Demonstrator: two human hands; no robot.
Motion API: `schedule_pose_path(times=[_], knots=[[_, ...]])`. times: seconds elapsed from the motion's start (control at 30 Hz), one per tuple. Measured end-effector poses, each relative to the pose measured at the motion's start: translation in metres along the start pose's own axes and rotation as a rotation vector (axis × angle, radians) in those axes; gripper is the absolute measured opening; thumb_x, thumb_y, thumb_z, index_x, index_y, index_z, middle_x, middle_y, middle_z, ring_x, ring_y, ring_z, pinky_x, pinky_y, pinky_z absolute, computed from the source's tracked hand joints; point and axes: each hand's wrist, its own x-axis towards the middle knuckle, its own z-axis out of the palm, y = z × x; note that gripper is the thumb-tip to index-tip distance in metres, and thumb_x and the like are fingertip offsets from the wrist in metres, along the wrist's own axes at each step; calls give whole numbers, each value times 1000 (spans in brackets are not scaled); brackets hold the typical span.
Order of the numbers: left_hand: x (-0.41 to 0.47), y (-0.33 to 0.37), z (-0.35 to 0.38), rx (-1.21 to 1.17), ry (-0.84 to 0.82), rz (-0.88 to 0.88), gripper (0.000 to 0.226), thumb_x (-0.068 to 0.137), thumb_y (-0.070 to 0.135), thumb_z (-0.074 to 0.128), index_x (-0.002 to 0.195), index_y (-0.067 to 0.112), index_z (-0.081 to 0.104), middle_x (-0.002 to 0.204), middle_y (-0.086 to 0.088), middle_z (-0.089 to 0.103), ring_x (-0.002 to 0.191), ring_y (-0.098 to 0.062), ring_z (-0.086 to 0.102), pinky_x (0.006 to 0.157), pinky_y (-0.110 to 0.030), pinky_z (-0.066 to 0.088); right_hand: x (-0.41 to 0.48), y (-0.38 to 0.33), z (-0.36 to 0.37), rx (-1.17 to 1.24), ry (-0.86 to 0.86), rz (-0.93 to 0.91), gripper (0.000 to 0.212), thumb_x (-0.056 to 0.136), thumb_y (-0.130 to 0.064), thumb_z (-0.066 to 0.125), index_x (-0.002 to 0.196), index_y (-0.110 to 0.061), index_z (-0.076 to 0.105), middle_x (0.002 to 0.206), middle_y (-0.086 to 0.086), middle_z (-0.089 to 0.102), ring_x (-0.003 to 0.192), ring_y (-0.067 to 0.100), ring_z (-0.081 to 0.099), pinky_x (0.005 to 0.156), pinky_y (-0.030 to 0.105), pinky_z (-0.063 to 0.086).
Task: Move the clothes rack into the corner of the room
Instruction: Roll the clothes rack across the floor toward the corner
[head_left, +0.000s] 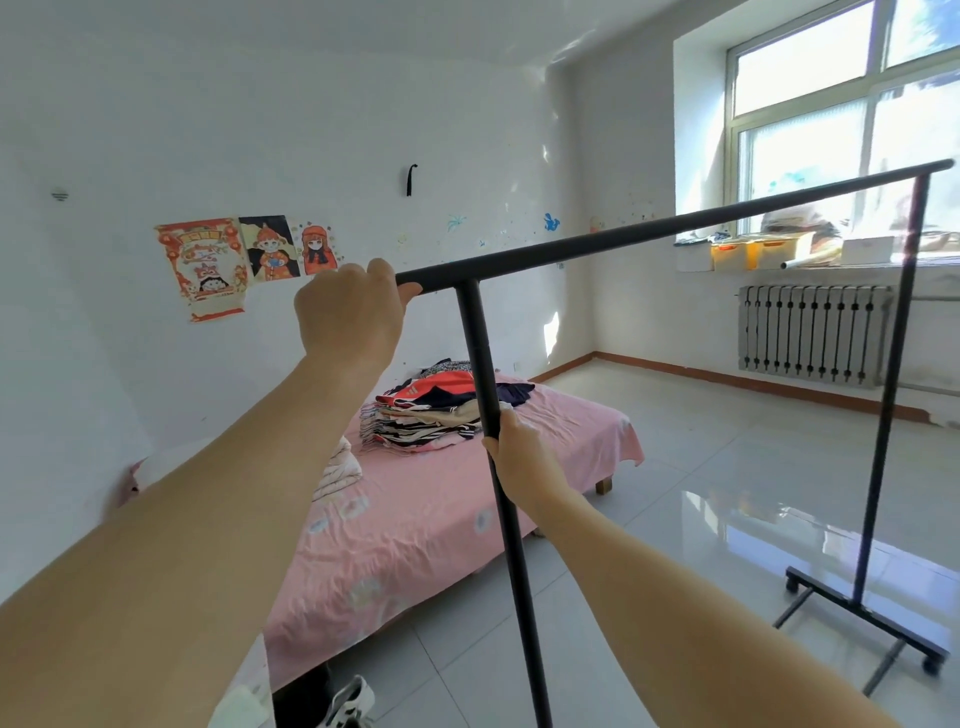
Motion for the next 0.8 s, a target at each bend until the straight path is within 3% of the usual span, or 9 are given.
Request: schedule_pose_path(times=[0.17, 0.3, 0.37, 0.47, 0.6, 0.7, 0.8], knots=[[29, 45, 29, -31, 28, 14, 51, 93, 50, 37, 83, 3, 56, 55, -6, 40, 53, -27, 43, 49, -29, 29, 40, 42, -14, -34, 39, 27, 34, 100, -26, 42, 127, -6, 43, 110, 18, 61, 91, 33, 65, 69, 38, 52], [56, 82, 52, -69, 33, 23, 49, 93, 50, 38, 78, 5, 52, 50, -2, 29, 53, -25, 42, 46, -26, 22, 75, 76, -27, -31, 71, 71, 28, 99, -23, 45, 121, -6, 46, 100, 16, 67, 87, 33, 67, 74, 42, 57], [71, 105, 66, -89, 36, 29, 47, 92, 50, 39, 75, 7, 48, 50, -2, 28, 53, -24, 40, 46, -25, 19, 95, 98, -34, -37, 94, 81, 28, 99, -23, 45, 120, -6, 46, 95, 13, 67, 81, 30, 66, 66, 37, 53], [96, 142, 86, -115, 47, 42, 47, 92, 51, 39, 72, 9, 41, 51, -2, 27, 52, -23, 39, 47, -27, 21, 126, 132, -48, -74, 155, 121, 25, 98, -26, 45, 117, -11, 48, 70, -5, 54, 57, 15, 52, 49, 26, 37], [129, 195, 112, -129, 47, 82, 46, 93, 51, 37, 73, 9, 40, 50, -1, 27, 48, -20, 34, 45, -25, 15, 172, 179, -70, -43, 135, 196, 26, 97, -26, 46, 118, -12, 47, 81, 2, 59, 66, 20, 57, 58, 33, 48], [153, 229, 129, -135, 46, 126, 46, 94, 50, 36, 76, 9, 44, 52, -2, 30, 48, -20, 36, 45, -25, 16, 200, 211, -84, -61, 166, 228, 27, 97, -29, 46, 119, -13, 45, 76, -3, 54, 55, 11, 51, 46, 27, 40], [176, 257, 147, -119, 38, 154, 48, 95, 49, 35, 82, 5, 50, 52, -3, 31, 46, -20, 35, 44, -25, 15, 226, 237, -95, -78, 177, 253, 26, 97, -29, 46, 118, -13, 44, 79, 0, 55, 54, 13, 51, 48, 29, 43]])
